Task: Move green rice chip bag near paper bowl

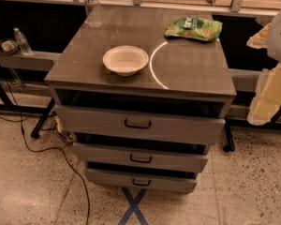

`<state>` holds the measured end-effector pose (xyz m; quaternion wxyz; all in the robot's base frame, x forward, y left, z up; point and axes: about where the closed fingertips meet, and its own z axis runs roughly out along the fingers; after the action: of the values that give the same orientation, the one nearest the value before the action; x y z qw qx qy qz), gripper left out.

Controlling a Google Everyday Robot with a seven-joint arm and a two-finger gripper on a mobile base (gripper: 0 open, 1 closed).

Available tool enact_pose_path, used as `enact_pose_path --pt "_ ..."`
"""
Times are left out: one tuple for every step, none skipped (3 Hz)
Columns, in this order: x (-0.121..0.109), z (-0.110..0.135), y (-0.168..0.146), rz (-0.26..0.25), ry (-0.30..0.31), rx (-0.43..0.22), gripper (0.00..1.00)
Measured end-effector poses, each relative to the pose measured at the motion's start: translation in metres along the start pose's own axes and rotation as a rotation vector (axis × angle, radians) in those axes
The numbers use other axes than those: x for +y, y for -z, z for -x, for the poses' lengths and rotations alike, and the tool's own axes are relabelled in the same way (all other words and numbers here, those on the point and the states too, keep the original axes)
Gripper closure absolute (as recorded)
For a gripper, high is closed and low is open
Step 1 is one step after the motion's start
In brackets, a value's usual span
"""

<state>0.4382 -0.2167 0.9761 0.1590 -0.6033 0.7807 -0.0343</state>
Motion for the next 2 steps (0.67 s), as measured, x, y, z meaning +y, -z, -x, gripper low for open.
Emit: enact_pose_path --pt "-0.009 0.002 -0.001 -0.011 0.005 -0.017 0.00" --pt "-0.088 0.006 -0.027 -0.083 -0.027 -0.089 0.00"
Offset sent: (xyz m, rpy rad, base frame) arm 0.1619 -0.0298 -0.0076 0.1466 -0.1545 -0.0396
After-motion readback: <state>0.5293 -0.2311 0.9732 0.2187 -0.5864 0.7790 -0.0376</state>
